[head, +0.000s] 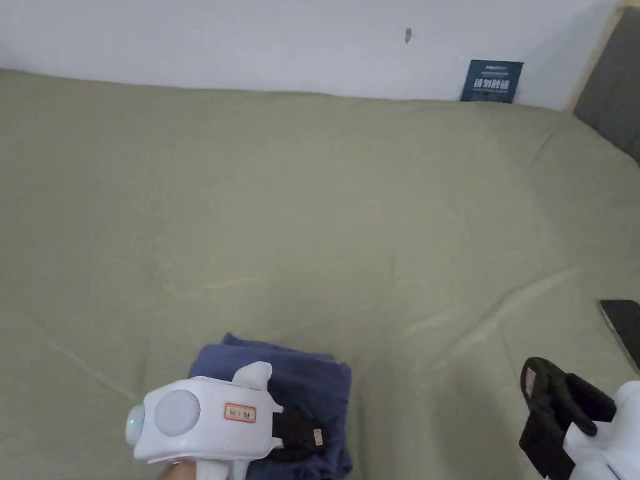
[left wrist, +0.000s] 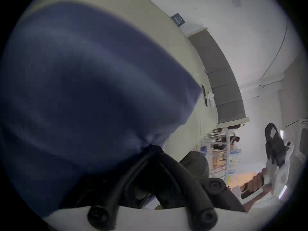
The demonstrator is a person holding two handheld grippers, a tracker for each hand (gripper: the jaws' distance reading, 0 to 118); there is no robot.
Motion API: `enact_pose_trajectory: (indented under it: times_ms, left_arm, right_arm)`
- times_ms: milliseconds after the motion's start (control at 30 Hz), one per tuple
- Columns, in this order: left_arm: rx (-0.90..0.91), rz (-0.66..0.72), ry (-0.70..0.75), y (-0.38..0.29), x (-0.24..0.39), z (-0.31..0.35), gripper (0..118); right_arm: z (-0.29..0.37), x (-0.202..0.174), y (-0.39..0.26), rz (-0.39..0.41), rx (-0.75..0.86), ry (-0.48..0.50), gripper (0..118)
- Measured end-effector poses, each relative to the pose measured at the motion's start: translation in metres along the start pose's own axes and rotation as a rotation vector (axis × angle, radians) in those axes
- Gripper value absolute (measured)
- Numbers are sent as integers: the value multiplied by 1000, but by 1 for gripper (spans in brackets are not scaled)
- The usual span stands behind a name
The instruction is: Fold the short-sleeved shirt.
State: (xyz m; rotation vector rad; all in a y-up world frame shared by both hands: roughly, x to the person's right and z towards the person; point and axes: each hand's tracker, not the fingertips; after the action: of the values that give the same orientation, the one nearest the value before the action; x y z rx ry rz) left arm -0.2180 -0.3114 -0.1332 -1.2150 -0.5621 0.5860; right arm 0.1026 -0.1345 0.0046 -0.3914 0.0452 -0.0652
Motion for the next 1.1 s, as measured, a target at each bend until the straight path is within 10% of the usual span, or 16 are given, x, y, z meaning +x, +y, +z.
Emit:
enact_pose_trajectory:
  times_ms: [333,567,900,967,1000,1033,1100]
  left_arm:
    - [180,-63,-89,8,20,120,0]
    - [210,-40,98,12,-38,168,1]
    - [152,30,56,33,-74,164,1]
    - [150,62,-51,36,-81,159,41]
    - [126,94,-84,39,-83,152,99]
    - [72,110,-90,40,-86,141,118]
    - [65,144,-145,44,-94,127,118]
  right_arm:
    - [-64,-38,-17,-90,-244,307,0]
    - [-177,-70,-69,-451,-634,761,0]
    - [-264,-34,-148,-909,-855,1000,0]
    - [-255,-40,-141,-847,-851,984,0]
    - [-255,-41,-141,-837,-851,982,0]
    - [-255,-40,-141,-840,-853,981,0]
    - [-250,-45,-138,-857,-859,985,0]
